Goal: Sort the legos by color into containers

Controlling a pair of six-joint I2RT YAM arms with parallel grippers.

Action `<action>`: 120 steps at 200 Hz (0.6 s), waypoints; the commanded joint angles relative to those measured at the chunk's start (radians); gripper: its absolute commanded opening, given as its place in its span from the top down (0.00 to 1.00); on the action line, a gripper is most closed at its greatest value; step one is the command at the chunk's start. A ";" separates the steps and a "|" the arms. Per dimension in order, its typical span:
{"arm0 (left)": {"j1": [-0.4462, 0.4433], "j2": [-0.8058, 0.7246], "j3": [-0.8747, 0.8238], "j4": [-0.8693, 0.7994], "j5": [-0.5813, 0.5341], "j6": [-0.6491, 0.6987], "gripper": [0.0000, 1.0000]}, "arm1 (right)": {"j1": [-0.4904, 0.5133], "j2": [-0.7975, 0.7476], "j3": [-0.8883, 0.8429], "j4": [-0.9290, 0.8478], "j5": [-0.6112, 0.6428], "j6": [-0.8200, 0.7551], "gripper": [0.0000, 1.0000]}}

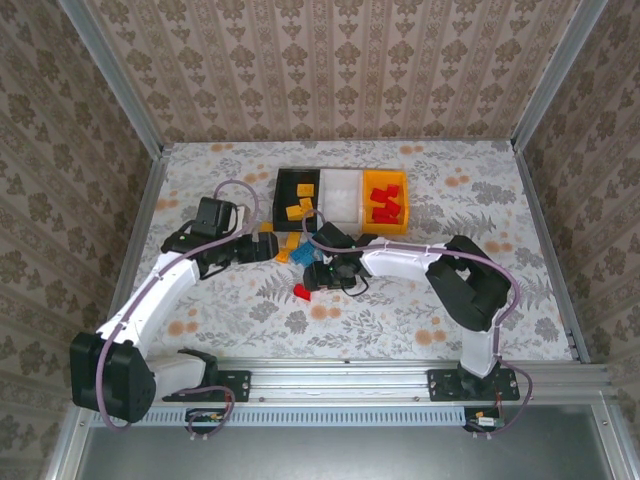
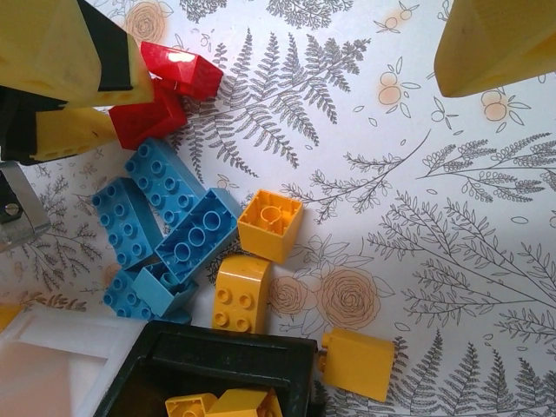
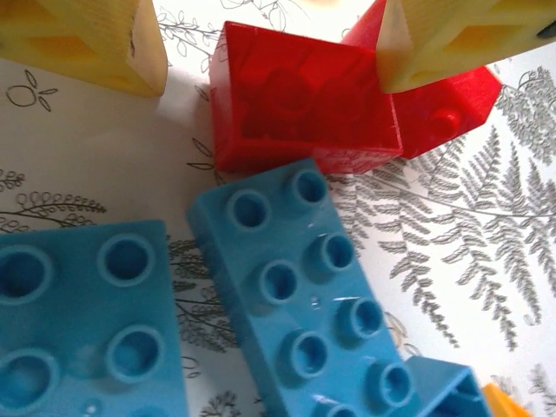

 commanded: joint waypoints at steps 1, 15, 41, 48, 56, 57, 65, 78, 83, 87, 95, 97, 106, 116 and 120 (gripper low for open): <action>0.010 -0.020 -0.013 0.016 0.030 -0.008 0.00 | 0.002 0.026 0.045 -0.069 0.062 0.031 0.35; 0.009 -0.021 -0.016 0.019 0.034 -0.007 0.00 | 0.003 0.028 0.048 -0.083 0.086 0.037 0.37; 0.010 -0.016 -0.019 0.023 0.040 -0.005 0.00 | 0.001 0.027 0.048 -0.113 0.129 0.034 0.40; 0.009 -0.016 -0.018 0.024 0.042 -0.006 0.00 | 0.000 0.025 0.047 -0.121 0.137 0.030 0.40; 0.009 -0.014 -0.021 0.026 0.045 -0.007 0.00 | -0.002 0.020 0.040 -0.128 0.145 0.027 0.41; 0.010 -0.014 -0.020 0.027 0.045 -0.007 0.00 | -0.003 0.018 0.039 -0.129 0.146 0.026 0.41; 0.009 -0.012 -0.020 0.029 0.049 -0.010 0.00 | -0.007 0.008 0.028 -0.134 0.151 0.027 0.42; 0.010 -0.012 -0.021 0.034 0.054 -0.015 0.00 | -0.017 -0.021 -0.001 -0.139 0.161 0.029 0.42; 0.009 -0.012 -0.020 0.035 0.056 -0.017 0.00 | -0.020 -0.035 -0.012 -0.143 0.168 0.028 0.42; 0.010 -0.012 -0.020 0.035 0.057 -0.017 0.00 | -0.023 -0.047 -0.023 -0.148 0.175 0.027 0.42; 0.010 -0.011 -0.020 0.036 0.059 -0.017 0.00 | -0.030 -0.072 -0.046 -0.158 0.189 0.023 0.42; 0.009 -0.011 -0.021 0.036 0.059 -0.017 0.00 | -0.032 -0.079 -0.052 -0.160 0.193 0.021 0.42; 0.009 -0.008 -0.021 0.037 0.060 -0.017 0.00 | -0.043 -0.108 -0.078 -0.168 0.201 0.014 0.42; 0.010 -0.006 -0.022 0.036 0.062 -0.018 0.00 | -0.057 -0.139 -0.108 -0.171 0.201 0.010 0.42; 0.010 -0.006 -0.024 0.037 0.062 -0.018 0.00 | -0.063 -0.150 -0.120 -0.171 0.199 0.008 0.42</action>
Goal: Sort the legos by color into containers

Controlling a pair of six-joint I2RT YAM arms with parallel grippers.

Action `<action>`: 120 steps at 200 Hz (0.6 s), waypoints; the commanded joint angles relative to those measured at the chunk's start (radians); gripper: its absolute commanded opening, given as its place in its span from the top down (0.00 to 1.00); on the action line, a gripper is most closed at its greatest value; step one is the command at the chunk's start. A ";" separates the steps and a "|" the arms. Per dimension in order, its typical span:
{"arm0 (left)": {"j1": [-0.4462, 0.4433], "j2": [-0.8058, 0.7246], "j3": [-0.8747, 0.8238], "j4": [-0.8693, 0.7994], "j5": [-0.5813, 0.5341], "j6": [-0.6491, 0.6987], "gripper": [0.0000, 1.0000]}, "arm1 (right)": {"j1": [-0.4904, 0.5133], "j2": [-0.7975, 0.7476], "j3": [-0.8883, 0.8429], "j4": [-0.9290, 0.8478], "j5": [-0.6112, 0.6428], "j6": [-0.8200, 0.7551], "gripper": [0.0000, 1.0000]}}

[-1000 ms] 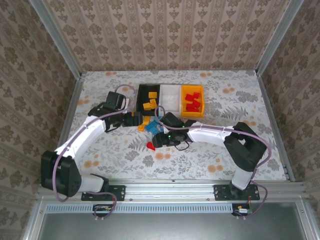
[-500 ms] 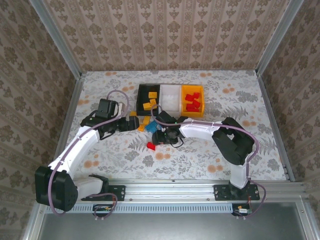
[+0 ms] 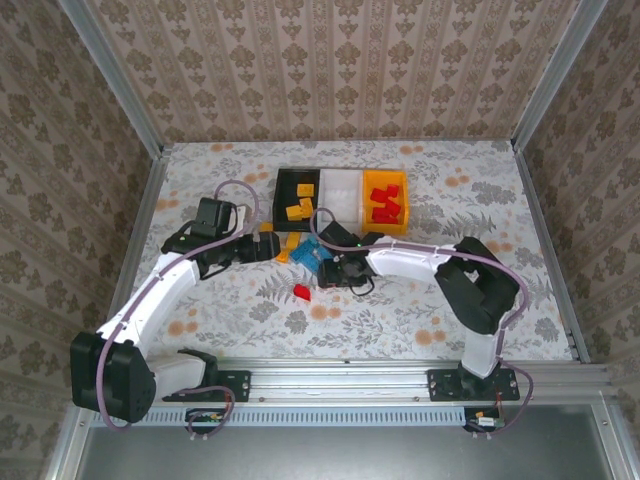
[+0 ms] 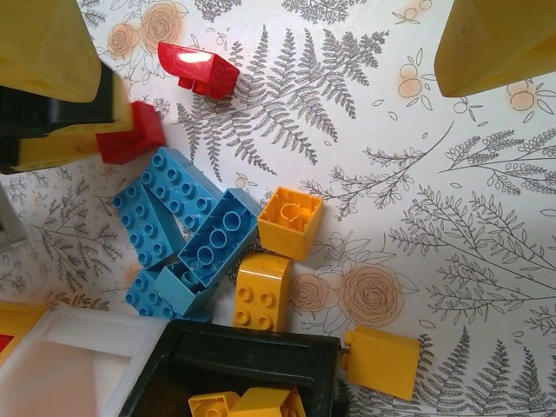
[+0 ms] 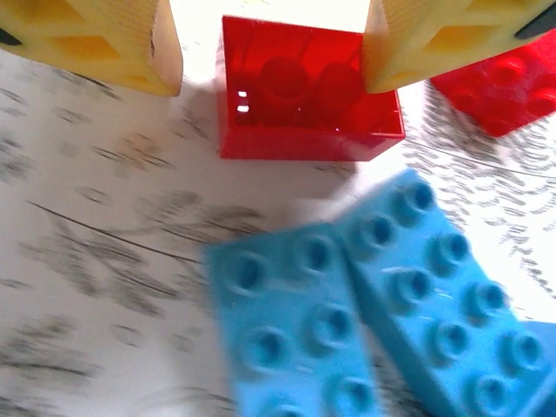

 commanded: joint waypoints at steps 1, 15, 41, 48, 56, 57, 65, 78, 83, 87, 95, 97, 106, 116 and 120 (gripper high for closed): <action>0.007 -0.006 -0.016 0.012 0.021 -0.016 0.00 | -0.035 -0.078 -0.070 -0.085 0.058 -0.006 0.42; 0.007 -0.007 -0.022 0.014 0.021 -0.018 0.00 | -0.044 -0.109 -0.094 -0.085 0.052 -0.014 0.41; 0.005 -0.015 -0.032 0.012 0.018 -0.021 0.00 | -0.042 -0.147 -0.104 -0.044 0.004 -0.052 0.33; 0.006 -0.017 -0.032 0.010 0.018 -0.021 0.00 | -0.043 -0.145 -0.095 -0.040 -0.004 -0.062 0.30; 0.006 -0.018 -0.031 0.007 0.016 -0.022 0.00 | -0.043 -0.132 -0.075 -0.050 -0.006 -0.078 0.27; 0.006 -0.018 -0.030 0.006 0.016 -0.021 0.00 | -0.043 -0.130 -0.073 -0.052 -0.005 -0.081 0.27; 0.007 -0.020 -0.028 0.001 0.015 -0.020 0.00 | -0.042 -0.111 -0.046 -0.067 -0.006 -0.098 0.25; 0.007 -0.023 -0.027 -0.007 0.015 -0.016 0.00 | -0.042 -0.081 -0.019 -0.081 -0.004 -0.117 0.23; 0.007 -0.026 -0.027 -0.009 0.013 -0.016 0.00 | -0.043 -0.071 -0.011 -0.083 -0.005 -0.123 0.22; 0.008 -0.028 -0.026 -0.013 0.012 -0.016 0.00 | -0.042 -0.061 -0.005 -0.085 -0.005 -0.128 0.22; 0.010 -0.034 -0.026 -0.018 0.009 -0.012 0.00 | -0.043 -0.045 0.006 -0.085 -0.011 -0.133 0.22; 0.010 -0.034 -0.026 -0.019 0.009 -0.010 0.00 | -0.043 -0.041 0.009 -0.084 -0.013 -0.134 0.22; 0.013 -0.039 -0.027 -0.024 0.007 -0.009 0.00 | -0.042 -0.022 0.023 -0.085 -0.016 -0.134 0.22; 0.017 -0.044 -0.030 -0.025 0.006 -0.009 0.00 | -0.042 -0.005 0.032 -0.084 -0.019 -0.134 0.22; 0.018 -0.046 -0.032 -0.026 0.007 -0.009 0.00 | -0.043 0.002 0.035 -0.085 -0.021 -0.132 0.22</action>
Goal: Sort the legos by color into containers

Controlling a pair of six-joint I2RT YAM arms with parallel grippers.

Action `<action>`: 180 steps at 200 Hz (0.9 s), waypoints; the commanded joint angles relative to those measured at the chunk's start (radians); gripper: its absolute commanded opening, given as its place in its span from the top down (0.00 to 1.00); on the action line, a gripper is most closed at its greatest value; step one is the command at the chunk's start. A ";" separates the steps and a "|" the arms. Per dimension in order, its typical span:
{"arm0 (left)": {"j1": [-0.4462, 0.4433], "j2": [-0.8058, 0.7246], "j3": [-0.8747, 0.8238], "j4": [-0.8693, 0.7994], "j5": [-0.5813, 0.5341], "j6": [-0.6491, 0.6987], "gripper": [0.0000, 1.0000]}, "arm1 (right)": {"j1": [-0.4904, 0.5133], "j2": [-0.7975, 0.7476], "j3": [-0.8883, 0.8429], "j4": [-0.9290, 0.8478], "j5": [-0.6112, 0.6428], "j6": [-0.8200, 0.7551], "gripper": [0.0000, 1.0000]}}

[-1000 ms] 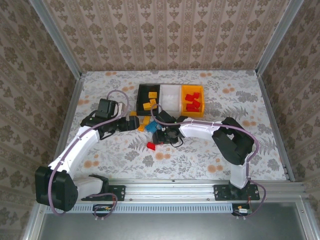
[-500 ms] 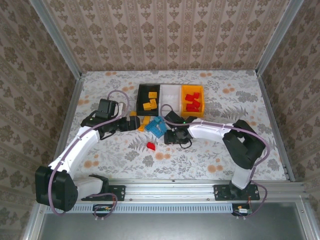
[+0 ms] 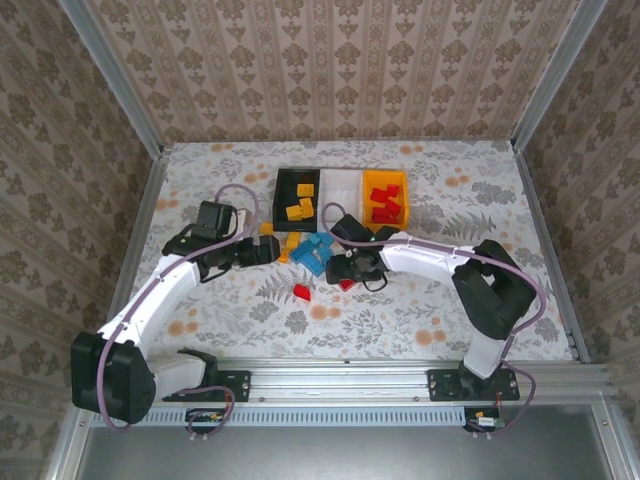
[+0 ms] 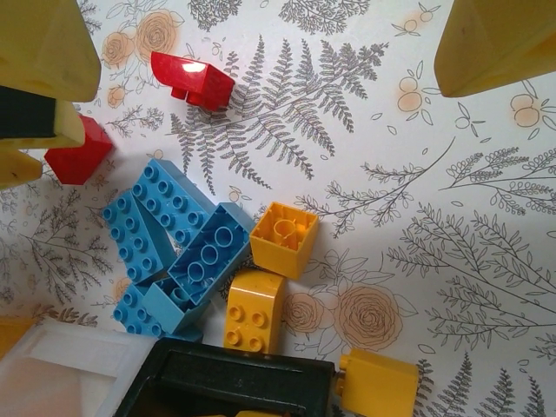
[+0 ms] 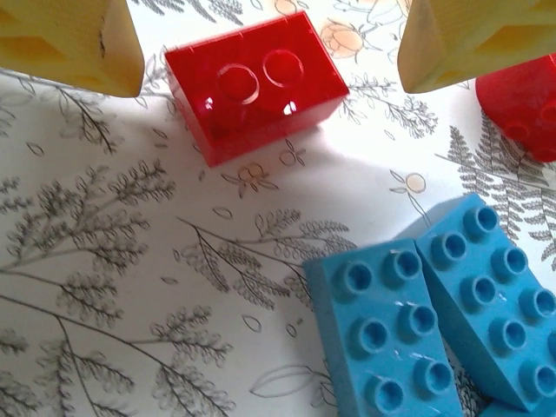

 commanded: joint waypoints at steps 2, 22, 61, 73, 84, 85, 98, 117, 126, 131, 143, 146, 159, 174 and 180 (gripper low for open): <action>0.015 -0.036 -0.007 -0.022 0.004 -0.002 0.00 | 0.005 0.053 0.038 -0.029 -0.021 -0.027 0.22; 0.021 -0.040 -0.014 -0.023 0.007 -0.002 0.00 | 0.006 0.077 0.047 -0.029 -0.023 -0.025 0.23; 0.031 -0.049 -0.031 -0.023 0.008 0.003 0.00 | 0.006 0.098 0.045 -0.058 0.001 -0.022 0.29; 0.036 -0.050 -0.038 -0.022 0.009 0.003 0.00 | 0.006 0.093 0.035 -0.053 0.006 -0.020 0.33; 0.040 -0.050 -0.042 -0.018 0.014 0.003 0.00 | 0.005 0.088 0.026 -0.048 0.008 -0.017 0.38; 0.040 -0.050 -0.043 -0.017 0.014 0.003 0.00 | 0.005 0.088 0.026 -0.046 0.009 -0.017 0.39; 0.041 -0.050 -0.045 -0.014 0.017 0.000 0.00 | 0.005 0.084 0.021 -0.044 0.013 -0.017 0.45; 0.041 -0.050 -0.045 -0.011 0.021 -0.001 0.00 | 0.004 0.078 0.017 -0.047 0.022 -0.017 0.46; 0.041 -0.050 -0.044 -0.010 0.020 -0.003 0.00 | 0.004 0.073 0.017 -0.050 0.027 -0.016 0.47; 0.042 -0.050 -0.044 -0.011 0.020 -0.004 0.00 | 0.004 0.069 0.017 -0.051 0.030 -0.015 0.47; 0.042 -0.050 -0.043 -0.010 0.020 -0.004 0.00 | 0.004 0.054 0.016 -0.057 0.037 -0.016 0.47; 0.042 -0.049 -0.043 -0.010 0.020 -0.003 0.00 | 0.003 0.050 0.016 -0.057 0.039 -0.016 0.47; 0.043 -0.049 -0.043 -0.009 0.022 -0.004 0.00 | -0.002 0.031 0.012 -0.063 0.050 -0.016 0.47; 0.043 -0.048 -0.042 -0.007 0.022 -0.005 0.00 | -0.010 0.002 0.006 -0.068 0.056 -0.016 0.47; 0.043 -0.047 -0.042 -0.007 0.022 -0.005 0.00 | -0.017 -0.010 0.004 -0.070 0.058 -0.017 0.47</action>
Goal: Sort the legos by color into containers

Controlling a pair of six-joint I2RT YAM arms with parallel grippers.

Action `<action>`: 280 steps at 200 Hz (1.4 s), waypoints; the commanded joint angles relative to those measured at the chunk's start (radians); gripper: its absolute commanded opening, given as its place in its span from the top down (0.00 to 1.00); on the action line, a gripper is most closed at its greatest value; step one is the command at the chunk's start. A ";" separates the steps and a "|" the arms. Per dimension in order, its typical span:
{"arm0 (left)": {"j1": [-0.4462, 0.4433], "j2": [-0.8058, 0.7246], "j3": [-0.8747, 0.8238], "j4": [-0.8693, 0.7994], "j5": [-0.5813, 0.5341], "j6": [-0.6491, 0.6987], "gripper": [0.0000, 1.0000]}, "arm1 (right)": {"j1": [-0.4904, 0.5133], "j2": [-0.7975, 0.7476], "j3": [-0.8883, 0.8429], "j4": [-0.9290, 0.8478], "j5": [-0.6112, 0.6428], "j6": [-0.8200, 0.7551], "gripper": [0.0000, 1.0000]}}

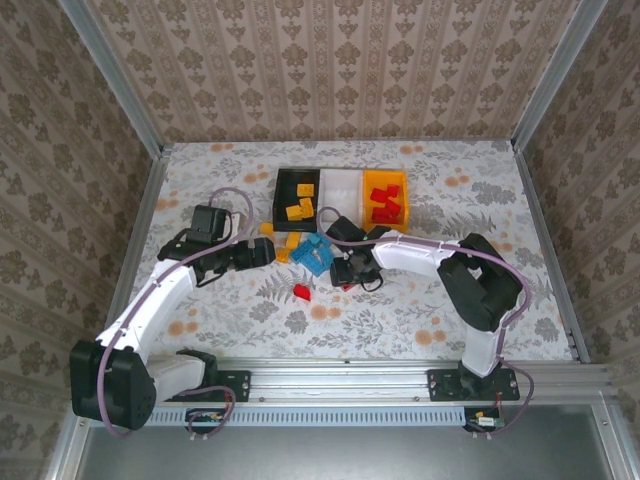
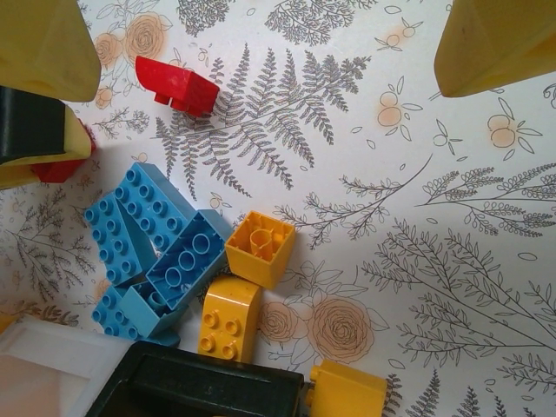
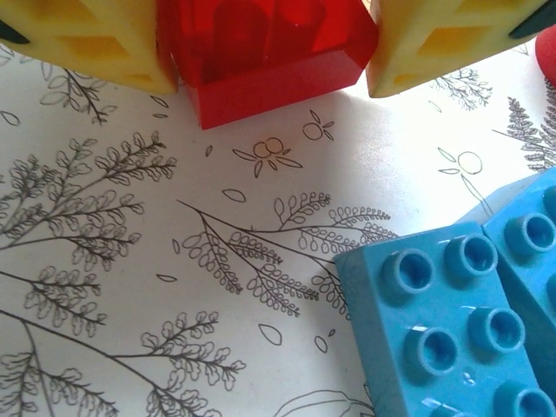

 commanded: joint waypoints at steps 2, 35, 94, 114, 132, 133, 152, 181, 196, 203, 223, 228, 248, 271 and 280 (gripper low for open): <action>0.007 -0.018 -0.005 -0.003 0.017 -0.004 0.00 | -0.017 -0.075 -0.018 -0.045 0.042 -0.004 0.47; 0.007 -0.019 -0.006 0.000 0.019 -0.005 0.00 | -0.065 -0.137 -0.014 -0.065 0.035 -0.017 0.47; 0.013 -0.026 -0.015 -0.005 0.021 0.001 0.00 | -0.244 -0.194 0.074 -0.102 -0.001 -0.086 0.47; 0.017 -0.026 -0.020 -0.003 0.022 0.005 0.00 | -0.314 -0.159 0.154 -0.128 -0.018 -0.119 0.47; 0.025 -0.026 -0.025 -0.005 0.024 0.009 0.00 | -0.359 -0.111 0.228 -0.138 -0.024 -0.139 0.47; 0.025 -0.026 -0.025 -0.005 0.025 0.009 0.00 | -0.362 -0.109 0.234 -0.139 -0.025 -0.140 0.47; 0.034 -0.025 -0.029 -0.003 0.030 0.011 0.00 | -0.399 -0.047 0.314 -0.142 -0.031 -0.155 0.48; 0.044 -0.010 -0.029 0.001 0.041 0.016 0.00 | -0.441 0.069 0.442 -0.152 -0.032 -0.169 0.48; 0.048 -0.001 -0.028 0.000 0.043 0.021 0.00 | -0.453 0.127 0.510 -0.159 -0.035 -0.178 0.48; 0.050 0.004 -0.026 0.000 0.045 0.024 0.00 | -0.457 0.151 0.537 -0.163 -0.033 -0.180 0.48; 0.048 0.021 -0.025 0.000 0.057 0.029 0.00 | -0.467 0.214 0.610 -0.169 -0.032 -0.186 0.47; 0.048 0.026 -0.025 0.000 0.060 0.030 0.00 | -0.470 0.228 0.628 -0.172 -0.032 -0.188 0.47; 0.043 0.036 -0.027 0.000 0.061 0.033 0.00 | -0.476 0.284 0.699 -0.188 -0.034 -0.193 0.43; 0.023 0.045 -0.022 0.004 0.058 0.034 0.00 | -0.479 0.329 0.772 -0.222 -0.033 -0.209 0.34; 0.009 0.054 -0.018 0.002 0.050 0.035 0.00 | -0.480 0.332 0.786 -0.230 -0.032 -0.214 0.31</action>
